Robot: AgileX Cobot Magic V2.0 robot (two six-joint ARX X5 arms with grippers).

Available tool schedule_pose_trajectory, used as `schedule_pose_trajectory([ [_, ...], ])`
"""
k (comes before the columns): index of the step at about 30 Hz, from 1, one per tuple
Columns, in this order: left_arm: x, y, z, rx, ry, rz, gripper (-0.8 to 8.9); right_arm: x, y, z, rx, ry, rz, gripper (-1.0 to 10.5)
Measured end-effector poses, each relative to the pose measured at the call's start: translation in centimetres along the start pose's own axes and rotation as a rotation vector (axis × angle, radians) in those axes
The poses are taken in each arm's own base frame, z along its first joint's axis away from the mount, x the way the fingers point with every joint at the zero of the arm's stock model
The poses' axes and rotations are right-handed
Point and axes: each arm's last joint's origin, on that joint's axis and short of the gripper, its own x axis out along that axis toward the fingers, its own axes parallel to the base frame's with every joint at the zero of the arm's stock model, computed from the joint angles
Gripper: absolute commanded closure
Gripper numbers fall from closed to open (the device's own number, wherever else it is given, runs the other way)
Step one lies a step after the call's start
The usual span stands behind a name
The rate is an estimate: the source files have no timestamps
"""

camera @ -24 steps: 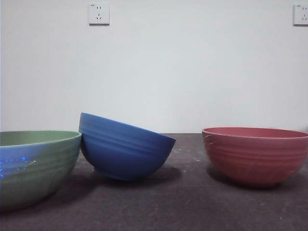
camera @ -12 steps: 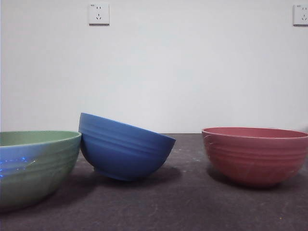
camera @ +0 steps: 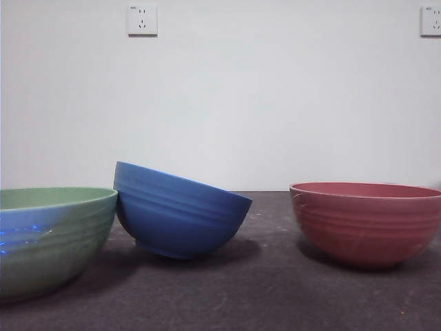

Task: Pick up the green bowl on the top,put the green bowl on the left,pick up the red bowl in the middle,put the red bowl on the right

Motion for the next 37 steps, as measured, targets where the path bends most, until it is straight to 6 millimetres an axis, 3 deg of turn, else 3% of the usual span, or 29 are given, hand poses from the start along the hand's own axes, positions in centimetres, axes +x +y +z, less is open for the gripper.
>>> schedule_pose_trajectory([
  [7, 2.5, -0.1, -5.1, -0.023, 0.054, 0.027, 8.17, 0.0, 0.0, 0.0, 0.0, -0.001, 0.0, 9.4],
  [12, 2.8, -0.2, -6.9, -0.036, 0.066, 0.026, 8.17, 0.0, 0.0, 0.0, 0.0, 0.0, 0.0, 9.4],
  [37, 2.8, -0.1, -7.5, -0.058, 0.094, 0.026, 8.17, 0.0, 0.0, 0.0, 0.0, 0.0, 0.0, 9.4],
])
